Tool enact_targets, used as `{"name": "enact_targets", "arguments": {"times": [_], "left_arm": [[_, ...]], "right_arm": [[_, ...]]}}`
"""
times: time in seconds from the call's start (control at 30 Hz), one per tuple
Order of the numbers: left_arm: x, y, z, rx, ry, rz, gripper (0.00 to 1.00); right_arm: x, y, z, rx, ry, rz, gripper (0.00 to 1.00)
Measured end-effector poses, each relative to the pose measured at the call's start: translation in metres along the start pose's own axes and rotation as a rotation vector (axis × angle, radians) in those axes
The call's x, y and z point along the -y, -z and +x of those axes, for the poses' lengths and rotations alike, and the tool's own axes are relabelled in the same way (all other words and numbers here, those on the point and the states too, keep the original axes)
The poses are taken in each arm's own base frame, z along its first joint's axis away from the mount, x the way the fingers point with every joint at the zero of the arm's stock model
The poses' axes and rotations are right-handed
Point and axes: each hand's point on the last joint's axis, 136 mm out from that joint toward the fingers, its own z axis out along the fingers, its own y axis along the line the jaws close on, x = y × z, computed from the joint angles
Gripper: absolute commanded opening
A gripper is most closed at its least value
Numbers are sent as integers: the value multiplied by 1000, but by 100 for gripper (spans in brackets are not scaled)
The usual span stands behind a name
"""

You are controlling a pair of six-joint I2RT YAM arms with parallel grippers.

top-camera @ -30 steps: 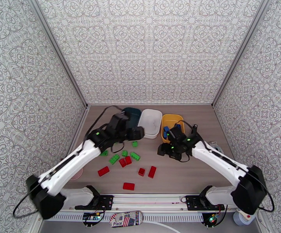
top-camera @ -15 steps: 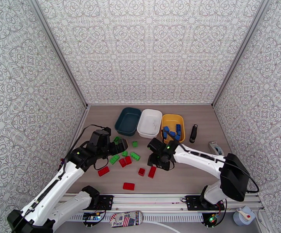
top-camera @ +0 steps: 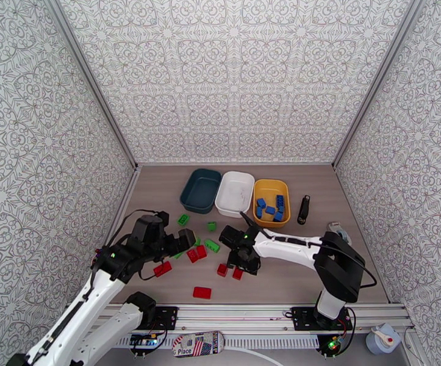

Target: Sort the legos into containers by color

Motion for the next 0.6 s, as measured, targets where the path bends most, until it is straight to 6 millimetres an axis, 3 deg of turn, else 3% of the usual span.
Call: {"name": "enact_targets", "arguments": {"times": [0.23, 0.47, 0.6], "left_arm": [[-8, -6, 10, -40, 28, -18, 97], [-10, -21, 8, -77, 67, -57, 96], [0, -36, 1, -86, 109, -62, 96]], "right_arm": [[2, -14, 0, -11, 3, 32, 47], [2, -10, -5, -16, 34, -7, 25], [14, -3, -19, -35, 23, -38, 22]]}}
